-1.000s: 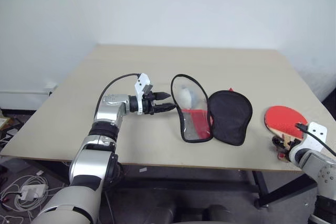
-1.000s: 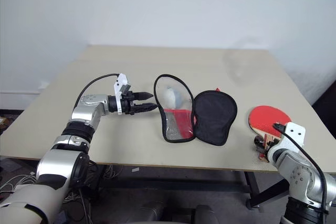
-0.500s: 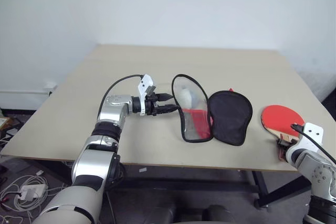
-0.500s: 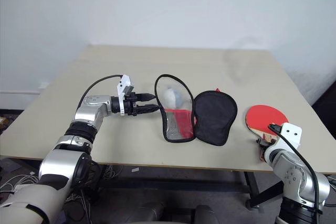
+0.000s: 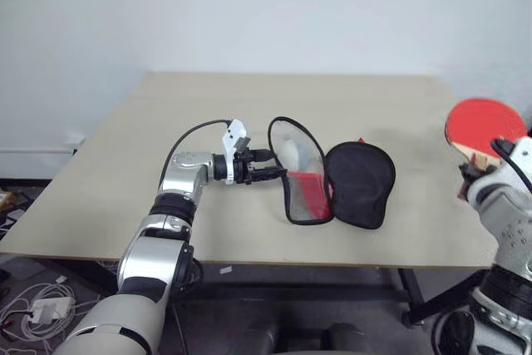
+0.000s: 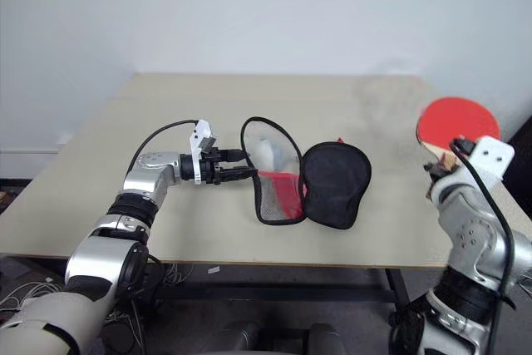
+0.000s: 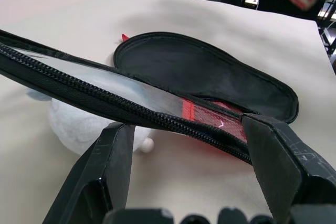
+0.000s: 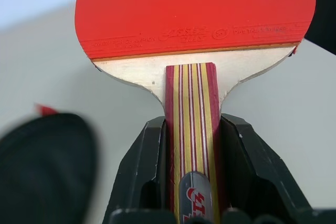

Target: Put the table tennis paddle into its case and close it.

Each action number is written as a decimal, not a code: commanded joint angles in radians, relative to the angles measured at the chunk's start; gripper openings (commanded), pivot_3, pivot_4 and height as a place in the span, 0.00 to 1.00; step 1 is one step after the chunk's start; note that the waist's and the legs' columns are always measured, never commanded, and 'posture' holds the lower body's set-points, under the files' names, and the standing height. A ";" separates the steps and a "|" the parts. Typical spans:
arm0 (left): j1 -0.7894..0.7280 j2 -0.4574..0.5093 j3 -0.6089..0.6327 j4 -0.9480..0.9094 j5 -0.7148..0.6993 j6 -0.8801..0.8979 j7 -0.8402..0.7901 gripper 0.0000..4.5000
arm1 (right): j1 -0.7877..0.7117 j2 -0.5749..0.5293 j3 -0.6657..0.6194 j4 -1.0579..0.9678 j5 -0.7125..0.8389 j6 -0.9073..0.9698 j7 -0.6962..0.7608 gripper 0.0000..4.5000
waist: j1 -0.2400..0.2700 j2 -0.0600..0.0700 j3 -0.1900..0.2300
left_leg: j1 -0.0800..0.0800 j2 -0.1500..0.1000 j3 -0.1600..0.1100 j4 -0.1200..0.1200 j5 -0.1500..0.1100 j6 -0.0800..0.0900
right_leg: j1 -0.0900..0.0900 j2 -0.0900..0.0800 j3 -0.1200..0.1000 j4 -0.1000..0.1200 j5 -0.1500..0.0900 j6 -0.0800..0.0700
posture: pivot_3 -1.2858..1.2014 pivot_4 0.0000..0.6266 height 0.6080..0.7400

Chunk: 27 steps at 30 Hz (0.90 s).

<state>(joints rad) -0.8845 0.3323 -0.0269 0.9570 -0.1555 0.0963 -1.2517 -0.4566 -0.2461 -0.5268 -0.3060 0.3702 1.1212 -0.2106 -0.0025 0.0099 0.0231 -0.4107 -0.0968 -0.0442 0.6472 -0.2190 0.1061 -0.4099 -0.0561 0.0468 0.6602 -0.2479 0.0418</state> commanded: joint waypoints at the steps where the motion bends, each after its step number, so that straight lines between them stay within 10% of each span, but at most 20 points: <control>1: -0.048 -0.006 0.003 -0.007 0.001 -0.019 0.000 0.75 | -0.061 0.072 0.089 0.038 -0.031 -0.034 -0.032 0.25 | 0.001 0.000 0.000 | 0.000 0.000 0.000 0.000 0.000 0.000 | 0.000 0.000 0.000 0.000 0.000 0.000 | 0.52 0.00 1.00; 11: -0.044 -0.017 0.003 -0.010 0.001 -0.023 -0.007 0.75 | -0.065 0.280 0.203 0.133 -0.079 -0.088 -0.077 0.25 | 0.001 0.001 0.000 | 0.000 -0.002 0.000 0.000 0.002 -0.004 | -0.001 0.001 0.000 0.000 0.000 0.000 | 0.52 0.00 1.00; 27: -0.034 -0.026 -0.001 -0.011 0.003 -0.022 -0.008 0.75 | 0.021 0.280 0.276 0.272 -0.133 -0.147 -0.022 0.25 | -0.020 0.001 0.001 | 0.000 -0.001 -0.003 -0.003 0.005 -0.008 | -0.001 0.002 -0.001 0.000 0.000 -0.001 | 0.52 0.00 1.00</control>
<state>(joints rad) -0.8954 0.3004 -0.0304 0.9623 -0.1517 0.0862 -1.2529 -0.4352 0.0417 -0.2498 -0.0143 0.2431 0.9748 -0.2356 -0.0226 0.0110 0.0236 -0.4105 -0.0981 -0.0471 0.6447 -0.2140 0.0979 -0.4108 -0.0536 0.0452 0.6601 -0.2474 0.0412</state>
